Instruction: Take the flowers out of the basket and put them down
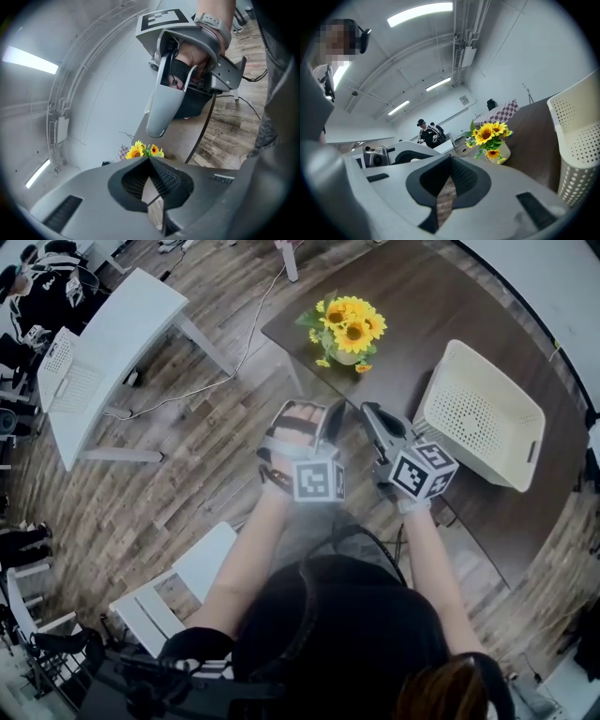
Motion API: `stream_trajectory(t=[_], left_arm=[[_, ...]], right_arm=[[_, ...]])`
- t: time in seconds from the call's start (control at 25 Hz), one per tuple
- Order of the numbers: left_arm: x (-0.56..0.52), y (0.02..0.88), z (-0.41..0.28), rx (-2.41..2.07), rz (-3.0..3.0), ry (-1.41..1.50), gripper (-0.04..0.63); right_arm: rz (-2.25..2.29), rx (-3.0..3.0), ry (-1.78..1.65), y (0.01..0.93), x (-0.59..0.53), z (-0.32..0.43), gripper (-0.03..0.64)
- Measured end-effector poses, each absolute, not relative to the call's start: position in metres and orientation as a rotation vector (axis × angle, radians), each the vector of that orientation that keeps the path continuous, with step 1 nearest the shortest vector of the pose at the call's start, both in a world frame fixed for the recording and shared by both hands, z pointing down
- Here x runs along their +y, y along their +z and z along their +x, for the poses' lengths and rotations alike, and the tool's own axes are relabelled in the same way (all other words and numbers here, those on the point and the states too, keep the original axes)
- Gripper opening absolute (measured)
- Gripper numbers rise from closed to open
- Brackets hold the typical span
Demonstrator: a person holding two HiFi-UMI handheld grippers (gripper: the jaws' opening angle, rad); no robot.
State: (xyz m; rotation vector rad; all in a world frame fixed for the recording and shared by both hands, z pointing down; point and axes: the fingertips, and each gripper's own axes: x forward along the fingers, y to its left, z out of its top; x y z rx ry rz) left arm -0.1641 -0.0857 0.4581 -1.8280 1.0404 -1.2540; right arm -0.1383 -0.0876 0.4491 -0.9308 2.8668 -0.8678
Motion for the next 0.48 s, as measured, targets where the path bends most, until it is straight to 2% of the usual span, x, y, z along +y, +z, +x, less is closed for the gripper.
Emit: stream_trajectory(t=[0.48], left_arm=[[-0.049, 0.459, -0.151, 1.058, -1.811, -1.264, 0.003]], right_arm=[[-0.874, 2.891, -0.848, 0.447, -0.048, -0.133, 0.000]])
